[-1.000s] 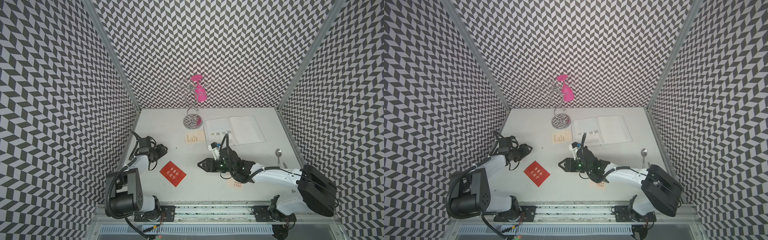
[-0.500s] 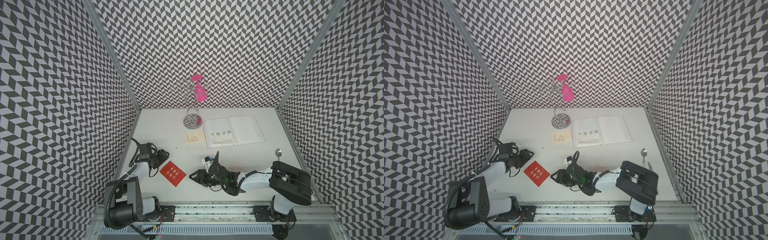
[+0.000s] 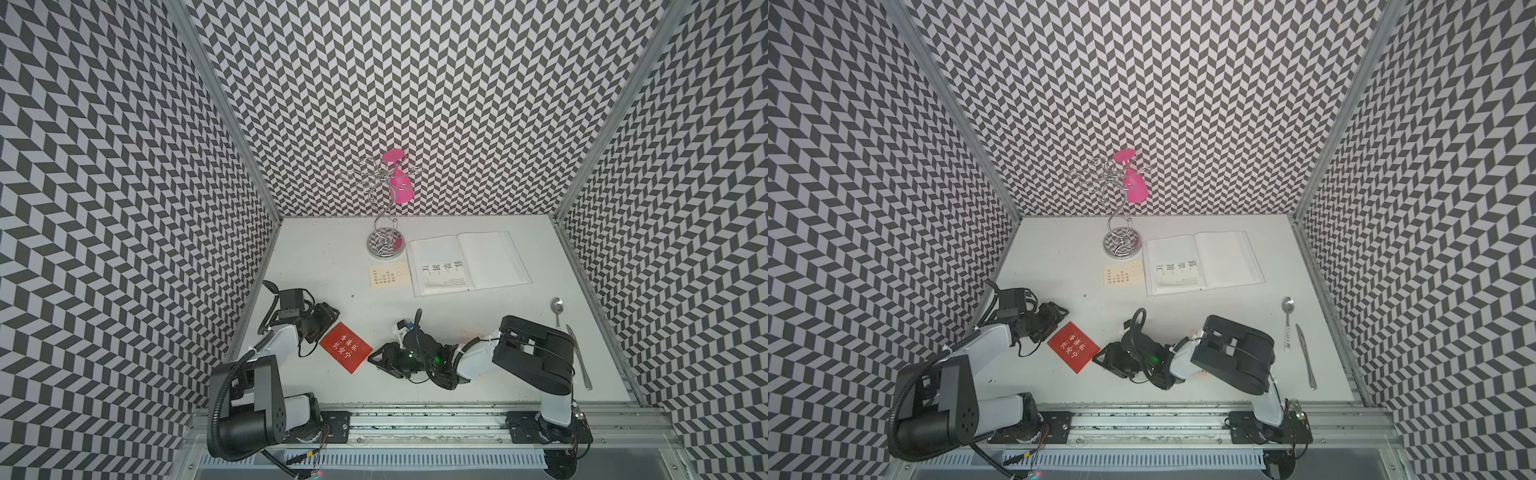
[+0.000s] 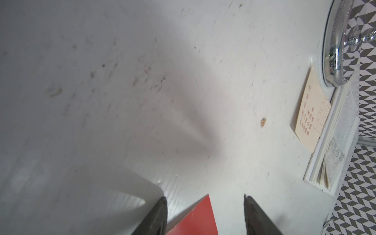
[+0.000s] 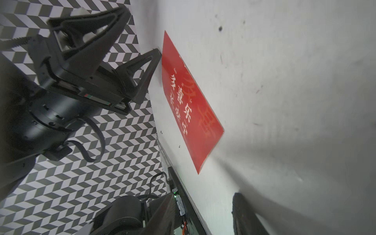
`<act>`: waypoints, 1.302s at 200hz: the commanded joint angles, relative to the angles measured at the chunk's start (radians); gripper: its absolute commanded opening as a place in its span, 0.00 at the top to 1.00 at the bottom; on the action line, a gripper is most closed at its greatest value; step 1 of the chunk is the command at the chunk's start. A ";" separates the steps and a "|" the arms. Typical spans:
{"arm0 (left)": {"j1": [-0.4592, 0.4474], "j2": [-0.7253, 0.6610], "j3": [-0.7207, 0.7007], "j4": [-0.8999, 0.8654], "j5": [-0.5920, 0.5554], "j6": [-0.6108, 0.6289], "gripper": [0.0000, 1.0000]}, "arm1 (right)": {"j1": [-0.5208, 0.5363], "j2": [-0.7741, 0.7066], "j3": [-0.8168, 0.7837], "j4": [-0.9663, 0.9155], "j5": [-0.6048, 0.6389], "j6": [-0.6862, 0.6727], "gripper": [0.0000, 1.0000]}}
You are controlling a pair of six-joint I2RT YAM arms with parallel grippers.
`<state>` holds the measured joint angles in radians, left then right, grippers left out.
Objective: Place the photos into the photo albums
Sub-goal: Pick up the photo at the center of the board.
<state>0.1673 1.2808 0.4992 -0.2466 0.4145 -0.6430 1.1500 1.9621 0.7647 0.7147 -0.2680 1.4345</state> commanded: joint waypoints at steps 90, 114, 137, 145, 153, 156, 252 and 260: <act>-0.026 -0.040 0.022 -0.186 -0.018 -0.020 0.38 | 0.012 0.098 0.091 0.046 -0.037 0.063 0.53; -0.026 -0.052 0.005 -0.180 -0.011 -0.028 0.38 | 0.010 0.096 0.093 0.054 -0.019 0.069 0.53; -0.026 -0.053 -0.020 -0.166 0.009 -0.043 0.38 | 0.010 0.091 0.084 0.084 -0.001 0.072 0.53; -0.026 -0.052 -0.024 -0.165 0.014 -0.046 0.38 | 0.009 0.089 0.081 0.090 0.004 0.070 0.53; -0.026 -0.053 -0.026 -0.163 0.018 -0.049 0.38 | 0.009 0.088 0.081 0.102 0.007 0.068 0.53; -0.026 -0.055 -0.026 -0.164 0.020 -0.049 0.38 | 0.008 0.089 0.079 0.109 0.007 0.069 0.53; -0.025 -0.072 -0.050 -0.160 0.054 -0.060 0.39 | -0.006 0.092 0.015 0.362 0.087 0.073 0.61; -0.025 -0.071 -0.052 -0.158 0.055 -0.060 0.39 | -0.007 0.088 0.003 0.382 0.102 0.076 0.63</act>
<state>0.1448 1.2140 0.4789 -0.3588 0.4225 -0.6758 1.1515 2.0453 0.7906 0.8864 -0.2367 1.4868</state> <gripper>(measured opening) 0.614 0.387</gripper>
